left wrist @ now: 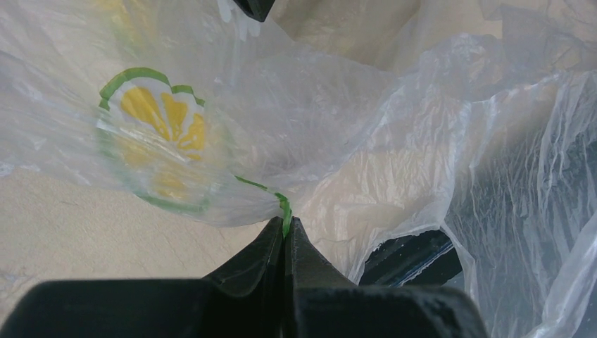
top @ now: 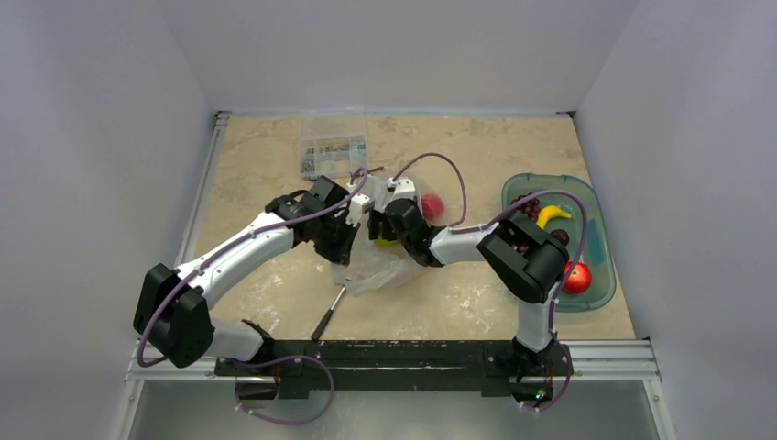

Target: Take the fake fruits out of the plastic bag

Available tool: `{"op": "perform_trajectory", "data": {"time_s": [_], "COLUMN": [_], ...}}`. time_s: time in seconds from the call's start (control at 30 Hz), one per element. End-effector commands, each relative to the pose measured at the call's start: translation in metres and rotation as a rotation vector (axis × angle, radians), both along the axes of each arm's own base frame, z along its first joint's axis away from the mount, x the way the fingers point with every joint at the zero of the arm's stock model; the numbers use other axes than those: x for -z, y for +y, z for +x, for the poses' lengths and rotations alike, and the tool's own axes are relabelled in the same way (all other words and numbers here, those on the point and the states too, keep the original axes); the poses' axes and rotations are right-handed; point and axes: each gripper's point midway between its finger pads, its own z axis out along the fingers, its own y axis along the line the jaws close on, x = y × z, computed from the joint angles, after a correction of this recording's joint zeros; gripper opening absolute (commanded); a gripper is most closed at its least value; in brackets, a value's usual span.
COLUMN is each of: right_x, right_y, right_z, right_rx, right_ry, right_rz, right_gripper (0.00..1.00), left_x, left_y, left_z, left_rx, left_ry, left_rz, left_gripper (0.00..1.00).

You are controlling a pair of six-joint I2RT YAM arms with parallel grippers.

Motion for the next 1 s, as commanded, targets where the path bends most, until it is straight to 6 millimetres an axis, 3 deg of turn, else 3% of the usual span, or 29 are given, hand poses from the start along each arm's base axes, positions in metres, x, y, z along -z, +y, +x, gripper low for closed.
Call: {"op": "perform_trajectory", "data": {"time_s": [0.0,0.17,0.4,0.83,0.97], "right_x": [-0.025,-0.047,-0.079,-0.125,-0.135], "right_y": [-0.001,-0.002,-0.012,-0.039,-0.036], "right_z": [0.004,0.003,-0.004,-0.029,-0.039], "right_rx": [0.002,0.008,0.02,0.032,0.002], "right_ry": [-0.03,-0.052,-0.076,-0.119,-0.111], "right_rz": [0.021,0.053,0.099,0.182,0.243], "right_gripper": [0.58,0.31,0.13,0.01,0.01], "left_x": [-0.01,-0.011,-0.015,-0.034,-0.035], "left_y": [-0.001,0.001,0.005,0.011,0.01], "left_z": [0.011,0.012,0.017,0.023,0.022], "left_rx": [0.006,0.003,-0.015,-0.055,-0.053], "left_ry": [-0.056,-0.068,-0.101,-0.193,-0.192], "left_rz": [0.012,0.017,0.032,0.011,0.002], "left_gripper": [0.0,0.0,0.0,0.0,0.0]}}
